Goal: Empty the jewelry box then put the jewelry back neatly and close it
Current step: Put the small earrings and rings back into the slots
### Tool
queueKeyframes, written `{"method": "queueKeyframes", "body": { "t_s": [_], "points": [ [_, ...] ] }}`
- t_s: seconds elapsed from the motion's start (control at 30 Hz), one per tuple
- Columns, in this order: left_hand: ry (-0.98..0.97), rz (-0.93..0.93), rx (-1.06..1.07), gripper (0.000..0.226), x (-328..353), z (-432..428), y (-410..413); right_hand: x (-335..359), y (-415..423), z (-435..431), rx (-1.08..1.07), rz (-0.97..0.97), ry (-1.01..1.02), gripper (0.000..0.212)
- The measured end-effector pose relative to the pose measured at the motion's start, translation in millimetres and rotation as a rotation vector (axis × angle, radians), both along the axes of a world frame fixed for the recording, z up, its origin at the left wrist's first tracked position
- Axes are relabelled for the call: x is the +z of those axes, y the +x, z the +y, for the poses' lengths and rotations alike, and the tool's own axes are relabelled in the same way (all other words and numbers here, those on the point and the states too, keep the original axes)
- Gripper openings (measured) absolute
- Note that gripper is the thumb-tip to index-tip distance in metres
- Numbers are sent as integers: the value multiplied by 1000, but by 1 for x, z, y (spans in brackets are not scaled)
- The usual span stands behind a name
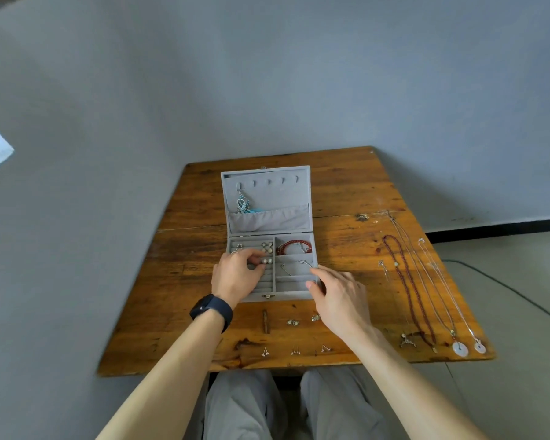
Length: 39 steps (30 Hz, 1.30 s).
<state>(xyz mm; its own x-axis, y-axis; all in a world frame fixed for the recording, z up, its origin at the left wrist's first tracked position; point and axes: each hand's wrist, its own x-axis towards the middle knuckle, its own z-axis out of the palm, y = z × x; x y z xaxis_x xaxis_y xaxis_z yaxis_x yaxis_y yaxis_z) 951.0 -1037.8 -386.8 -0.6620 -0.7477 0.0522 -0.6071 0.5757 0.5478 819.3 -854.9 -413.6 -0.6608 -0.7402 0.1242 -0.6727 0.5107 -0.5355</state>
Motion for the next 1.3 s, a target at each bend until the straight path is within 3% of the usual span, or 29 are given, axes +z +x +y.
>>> {"method": "queueKeyframes", "body": {
  "t_s": [0.13, 0.4, 0.9, 1.1, 1.3],
  "points": [
    [14, 37, -26, 42, 9, 23, 18, 3, -1, 3, 22, 4, -16, 36],
    [-43, 144, -46, 30, 1, 95, 55, 4, -1, 29, 27, -22, -141, 30],
    [-216, -104, -129, 38, -16, 139, 0, -14, 19, 76, -7, -235, -156, 32],
    [-223, -82, -114, 29, -19, 135, -2, -20, 18, 74, 3, -164, -177, 21],
    [-74, 65, -82, 22, -12, 127, 8, -23, 18, 73, 9, -85, -202, 7]
  ]
}}
